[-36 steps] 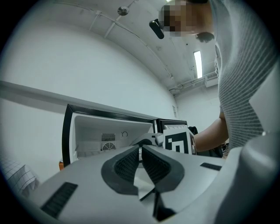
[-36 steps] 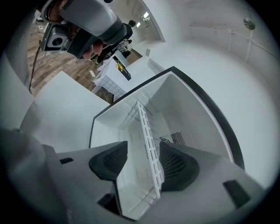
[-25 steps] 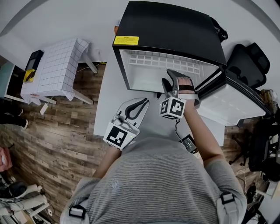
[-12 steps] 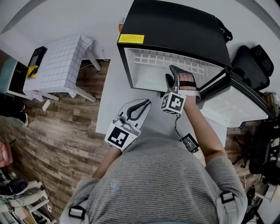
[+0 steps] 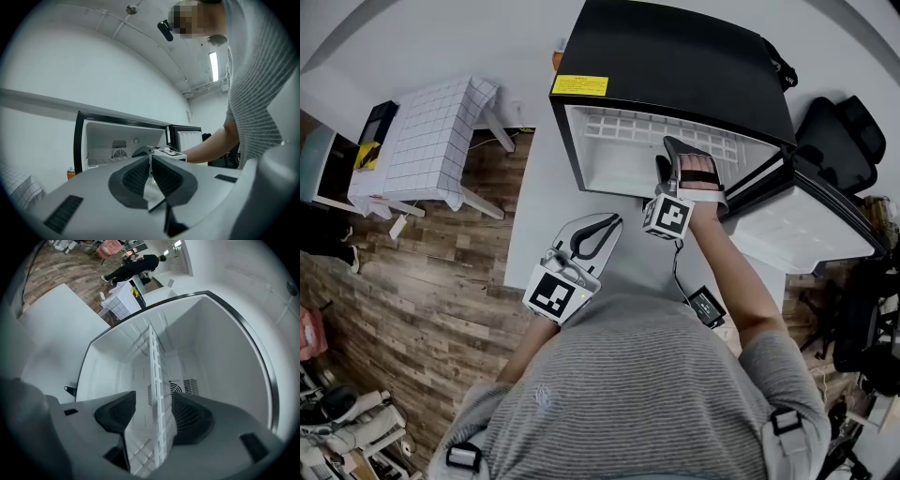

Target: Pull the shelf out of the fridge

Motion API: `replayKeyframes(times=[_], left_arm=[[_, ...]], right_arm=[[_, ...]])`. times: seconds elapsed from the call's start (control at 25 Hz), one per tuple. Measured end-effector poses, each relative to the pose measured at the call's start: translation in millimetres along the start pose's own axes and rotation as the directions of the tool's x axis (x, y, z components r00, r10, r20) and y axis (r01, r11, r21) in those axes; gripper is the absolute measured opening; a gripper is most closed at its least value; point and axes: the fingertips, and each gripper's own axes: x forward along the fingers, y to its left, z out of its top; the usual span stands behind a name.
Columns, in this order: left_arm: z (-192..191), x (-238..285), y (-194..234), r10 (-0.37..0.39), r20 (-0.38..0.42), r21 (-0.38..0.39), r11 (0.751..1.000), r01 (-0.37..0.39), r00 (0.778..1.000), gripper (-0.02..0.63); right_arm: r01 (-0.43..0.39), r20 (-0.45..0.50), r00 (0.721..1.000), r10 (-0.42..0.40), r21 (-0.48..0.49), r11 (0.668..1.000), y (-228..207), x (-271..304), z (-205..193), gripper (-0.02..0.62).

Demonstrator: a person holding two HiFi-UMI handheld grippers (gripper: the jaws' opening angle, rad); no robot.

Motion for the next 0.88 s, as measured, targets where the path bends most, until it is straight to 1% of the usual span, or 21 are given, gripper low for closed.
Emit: replayKeyframes(times=[0.44,0.88], left_arm=[[-3.8,-4.5,8.3,0.025,-0.013,-0.008,1.0,-0.025,1.0,0.012],[-6.5,-3.9,14.8,0.027,-0.017,-0.014,1.0,-0.027,0.999,0.014]], right_arm=[[0.002,-0.017,1.0,-0.002,-0.027,1.0,0.7,14.3,-5.3,0.23],[0.021,-0.035,0.999,-0.023,-0.047,0.999,-3.5,29.0,-6.6,0.23]])
